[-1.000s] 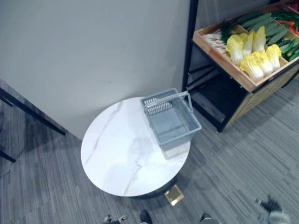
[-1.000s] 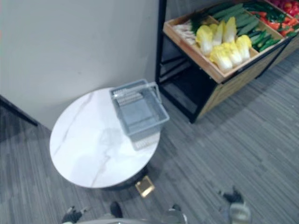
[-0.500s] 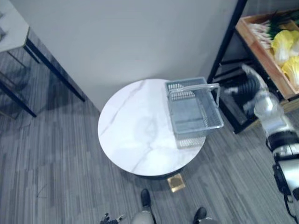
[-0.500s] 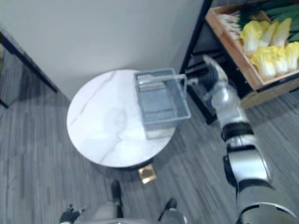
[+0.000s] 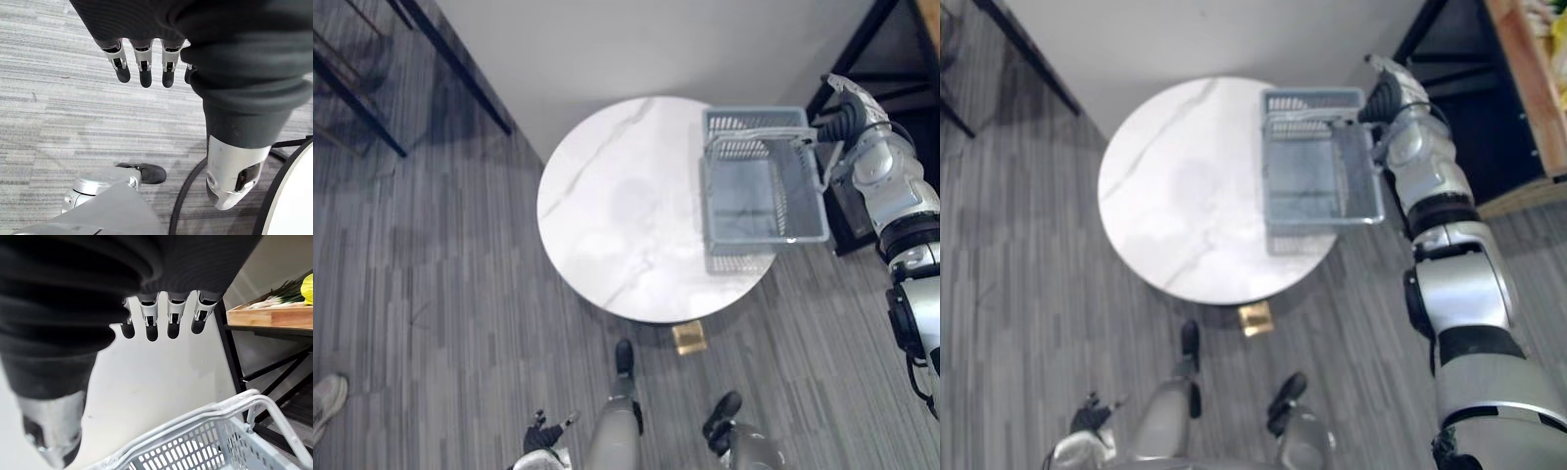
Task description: Pick vegetable in the basket
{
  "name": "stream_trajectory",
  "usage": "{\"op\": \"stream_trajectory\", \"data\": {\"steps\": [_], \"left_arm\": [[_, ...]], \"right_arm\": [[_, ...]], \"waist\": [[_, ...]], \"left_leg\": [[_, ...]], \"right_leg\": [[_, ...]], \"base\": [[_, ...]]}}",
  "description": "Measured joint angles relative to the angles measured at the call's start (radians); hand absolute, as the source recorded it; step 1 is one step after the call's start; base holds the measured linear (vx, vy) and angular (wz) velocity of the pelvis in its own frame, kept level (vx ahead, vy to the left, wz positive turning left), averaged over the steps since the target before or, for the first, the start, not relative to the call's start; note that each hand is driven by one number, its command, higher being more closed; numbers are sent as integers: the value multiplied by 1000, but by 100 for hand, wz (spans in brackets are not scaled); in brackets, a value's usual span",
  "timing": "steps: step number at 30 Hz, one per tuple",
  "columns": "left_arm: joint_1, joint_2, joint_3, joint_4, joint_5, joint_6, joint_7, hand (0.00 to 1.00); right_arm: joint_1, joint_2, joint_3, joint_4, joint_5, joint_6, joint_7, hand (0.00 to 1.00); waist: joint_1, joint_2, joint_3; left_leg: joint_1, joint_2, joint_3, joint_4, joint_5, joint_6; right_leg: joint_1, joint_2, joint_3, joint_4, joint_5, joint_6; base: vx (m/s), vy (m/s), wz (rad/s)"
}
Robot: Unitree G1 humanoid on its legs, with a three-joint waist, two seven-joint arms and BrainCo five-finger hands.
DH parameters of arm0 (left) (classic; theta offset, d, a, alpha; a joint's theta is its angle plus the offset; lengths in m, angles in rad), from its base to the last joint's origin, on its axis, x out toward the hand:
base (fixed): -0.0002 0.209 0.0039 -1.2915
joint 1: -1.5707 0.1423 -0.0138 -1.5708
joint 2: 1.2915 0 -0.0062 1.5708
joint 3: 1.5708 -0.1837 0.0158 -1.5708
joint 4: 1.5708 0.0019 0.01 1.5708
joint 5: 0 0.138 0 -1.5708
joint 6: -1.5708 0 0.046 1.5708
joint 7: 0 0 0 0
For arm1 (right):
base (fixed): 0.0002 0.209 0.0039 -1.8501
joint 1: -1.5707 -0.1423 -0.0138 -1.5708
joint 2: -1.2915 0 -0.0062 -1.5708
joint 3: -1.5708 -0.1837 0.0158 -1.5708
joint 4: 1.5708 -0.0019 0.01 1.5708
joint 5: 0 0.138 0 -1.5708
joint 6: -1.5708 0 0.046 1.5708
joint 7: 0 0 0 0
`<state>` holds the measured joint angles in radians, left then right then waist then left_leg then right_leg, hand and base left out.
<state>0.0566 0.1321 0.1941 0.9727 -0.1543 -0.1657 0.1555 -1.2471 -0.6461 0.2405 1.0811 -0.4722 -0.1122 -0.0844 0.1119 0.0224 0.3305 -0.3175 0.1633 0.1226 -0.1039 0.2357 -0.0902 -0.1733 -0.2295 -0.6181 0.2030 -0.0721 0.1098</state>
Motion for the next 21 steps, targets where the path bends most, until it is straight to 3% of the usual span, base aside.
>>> {"op": "stream_trajectory", "data": {"steps": [8,21], "left_arm": [[-22,31,-2,-20,0,1,29,0],[-39,33,-20,-28,-2,-1,37,0]], "right_arm": [[-34,-13,-78,74,0,13,-40,0],[-81,-35,-77,74,0,15,-86,0]], "waist": [[5,14,70],[0,45,92]], "left_leg": [[-70,-40,-47,2,22,9],[-110,-52,-75,0,33,-1]], "right_leg": [[-85,-78,-28,145,-61,1],[-143,-108,-21,240,-119,0]], "base": [[-19,0,22],[-8,-32,6]]}}
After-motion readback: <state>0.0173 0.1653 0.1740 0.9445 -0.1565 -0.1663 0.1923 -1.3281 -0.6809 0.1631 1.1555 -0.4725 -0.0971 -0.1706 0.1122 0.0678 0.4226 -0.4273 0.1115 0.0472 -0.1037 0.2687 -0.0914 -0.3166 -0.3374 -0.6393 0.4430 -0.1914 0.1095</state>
